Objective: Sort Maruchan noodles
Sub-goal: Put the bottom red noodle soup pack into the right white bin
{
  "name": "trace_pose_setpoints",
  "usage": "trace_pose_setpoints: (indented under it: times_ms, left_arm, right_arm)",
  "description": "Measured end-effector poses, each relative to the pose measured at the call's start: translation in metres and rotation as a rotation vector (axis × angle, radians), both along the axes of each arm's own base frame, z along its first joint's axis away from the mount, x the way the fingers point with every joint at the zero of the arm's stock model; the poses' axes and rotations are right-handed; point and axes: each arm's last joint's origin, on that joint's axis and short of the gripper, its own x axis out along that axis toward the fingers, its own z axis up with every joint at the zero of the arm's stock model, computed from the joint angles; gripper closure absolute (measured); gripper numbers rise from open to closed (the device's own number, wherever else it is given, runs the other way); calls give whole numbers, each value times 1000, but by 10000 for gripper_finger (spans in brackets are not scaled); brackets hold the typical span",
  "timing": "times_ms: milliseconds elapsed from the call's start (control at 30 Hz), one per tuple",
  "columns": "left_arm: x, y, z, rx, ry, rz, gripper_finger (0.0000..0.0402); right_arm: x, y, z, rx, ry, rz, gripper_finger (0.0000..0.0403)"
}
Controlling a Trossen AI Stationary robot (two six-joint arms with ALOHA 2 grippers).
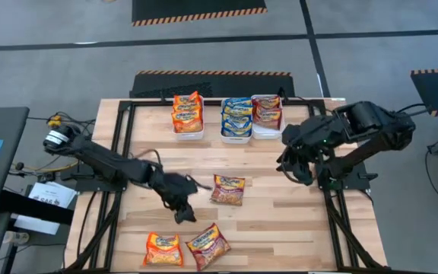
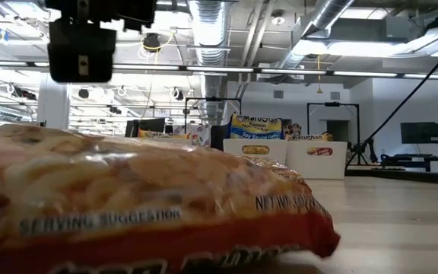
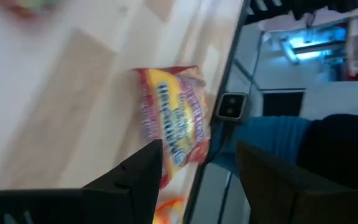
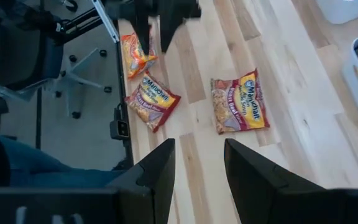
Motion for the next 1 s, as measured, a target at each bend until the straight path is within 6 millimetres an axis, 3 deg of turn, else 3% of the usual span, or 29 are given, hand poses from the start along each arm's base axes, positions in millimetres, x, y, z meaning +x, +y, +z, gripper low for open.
trace_pose_setpoints:
  times_ms: [267, 467, 633, 1000]
  left_arm:
    - [21, -27, -41, -28, 16, -35, 214]
    - [28, -32, -70, -27, 107, -17, 214]
    - [32, -36, -82, -66, 160, -10, 214]
    - [30, -64, -101, -119, 172, -32, 214]
  right_arm:
    - [3, 8, -2, 7, 14, 19, 239]
    - [3, 9, -3, 7, 15, 24, 239]
    - [3, 9, -3, 6, 15, 25, 239]
    - [3, 9, -3, 2, 16, 24, 239]
